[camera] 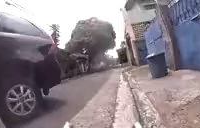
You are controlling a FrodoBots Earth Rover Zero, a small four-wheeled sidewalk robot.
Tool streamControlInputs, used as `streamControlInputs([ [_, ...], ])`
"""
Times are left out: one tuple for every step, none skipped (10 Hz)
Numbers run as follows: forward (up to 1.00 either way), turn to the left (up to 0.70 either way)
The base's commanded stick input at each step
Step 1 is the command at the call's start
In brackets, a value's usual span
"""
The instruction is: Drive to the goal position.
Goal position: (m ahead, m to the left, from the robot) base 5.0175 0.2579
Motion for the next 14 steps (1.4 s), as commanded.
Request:
streamControlInputs([
  [0.7,0.14],
  [0.7,0.14],
  [0.7,0.14],
  [0.7,0.14],
  [0.7,0.1],
  [0.7,0.07],
  [0.7,0.06],
  [0.7,0.03],
  [0.7,0.01],
  [0.7,0.0],
  [0.7,0.01],
  [0.7,0.01],
  [0.7,0.01],
  [0.5,0.01],
])
